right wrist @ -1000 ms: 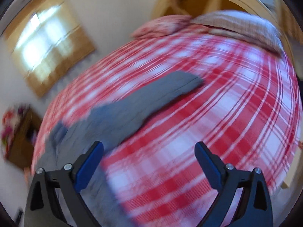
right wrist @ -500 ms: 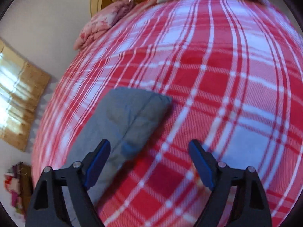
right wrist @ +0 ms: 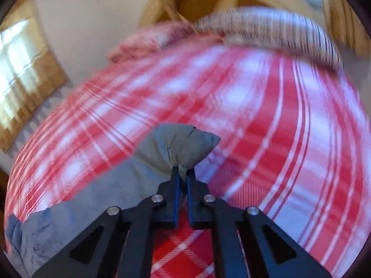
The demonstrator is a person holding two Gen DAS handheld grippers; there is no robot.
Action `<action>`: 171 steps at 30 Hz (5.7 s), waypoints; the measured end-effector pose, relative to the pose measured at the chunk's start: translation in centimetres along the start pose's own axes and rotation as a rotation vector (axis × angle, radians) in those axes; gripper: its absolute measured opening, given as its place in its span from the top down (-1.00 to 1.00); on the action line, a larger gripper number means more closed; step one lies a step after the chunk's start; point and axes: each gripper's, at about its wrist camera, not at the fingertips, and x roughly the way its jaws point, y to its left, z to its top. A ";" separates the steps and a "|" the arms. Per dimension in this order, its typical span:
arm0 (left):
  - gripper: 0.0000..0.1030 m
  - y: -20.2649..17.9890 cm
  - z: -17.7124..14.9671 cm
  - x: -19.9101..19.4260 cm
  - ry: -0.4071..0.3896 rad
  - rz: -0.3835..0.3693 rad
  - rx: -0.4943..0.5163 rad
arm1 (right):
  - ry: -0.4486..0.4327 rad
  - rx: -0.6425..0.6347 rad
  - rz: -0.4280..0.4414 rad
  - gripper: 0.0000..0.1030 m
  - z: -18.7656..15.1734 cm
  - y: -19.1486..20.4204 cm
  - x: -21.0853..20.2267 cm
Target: Fold large clothes
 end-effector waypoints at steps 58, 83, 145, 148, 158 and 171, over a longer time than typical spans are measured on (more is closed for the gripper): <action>-0.98 -3.3 9.5 -5.7 -0.180 -0.048 0.139 | 0.118 -0.496 0.664 0.35 -18.3 28.2 -14.6; -0.98 -11.2 7.9 7.7 0.036 0.168 0.133 | 0.244 -0.469 0.402 0.17 -18.6 20.2 -4.0; 0.77 -12.6 12.3 -7.1 -0.302 -0.267 0.013 | 0.223 -0.515 0.382 -0.18 -19.3 20.9 -3.9; 0.77 -15.8 11.3 -7.5 -0.285 -0.324 0.068 | 0.223 -0.514 0.383 -0.18 -19.3 20.9 -3.9; 0.77 -23.4 4.9 -5.8 -0.169 -0.450 0.250 | 0.227 -0.506 0.392 -0.19 -19.2 20.7 -3.8; 0.14 -23.4 0.9 -3.7 0.049 -0.417 0.339 | 0.255 -0.511 0.424 -0.40 -19.0 21.0 -3.7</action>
